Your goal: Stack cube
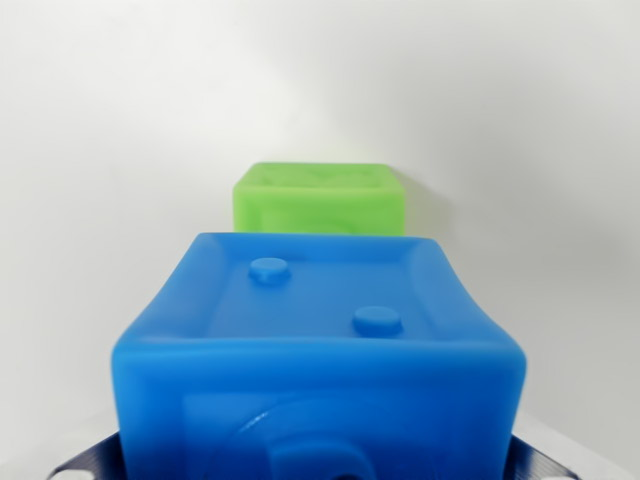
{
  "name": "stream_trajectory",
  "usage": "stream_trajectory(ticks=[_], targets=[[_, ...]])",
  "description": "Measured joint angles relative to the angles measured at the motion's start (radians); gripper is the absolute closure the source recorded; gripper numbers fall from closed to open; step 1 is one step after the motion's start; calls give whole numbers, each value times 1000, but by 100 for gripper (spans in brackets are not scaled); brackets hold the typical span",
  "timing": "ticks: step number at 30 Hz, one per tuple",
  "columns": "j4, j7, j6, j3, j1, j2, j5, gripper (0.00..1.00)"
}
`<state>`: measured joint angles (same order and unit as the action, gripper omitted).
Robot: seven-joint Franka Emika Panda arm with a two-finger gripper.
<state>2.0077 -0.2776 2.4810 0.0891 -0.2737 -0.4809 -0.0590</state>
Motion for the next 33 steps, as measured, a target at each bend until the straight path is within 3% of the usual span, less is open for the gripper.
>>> stream_trajectory(ticks=[18, 32, 33], targets=[[-4, 5, 62, -7, 5, -67, -8, 100], [-8, 6, 81, -11, 9, -88, -9, 100], [-8, 6, 81, -11, 9, -88, -9, 0]])
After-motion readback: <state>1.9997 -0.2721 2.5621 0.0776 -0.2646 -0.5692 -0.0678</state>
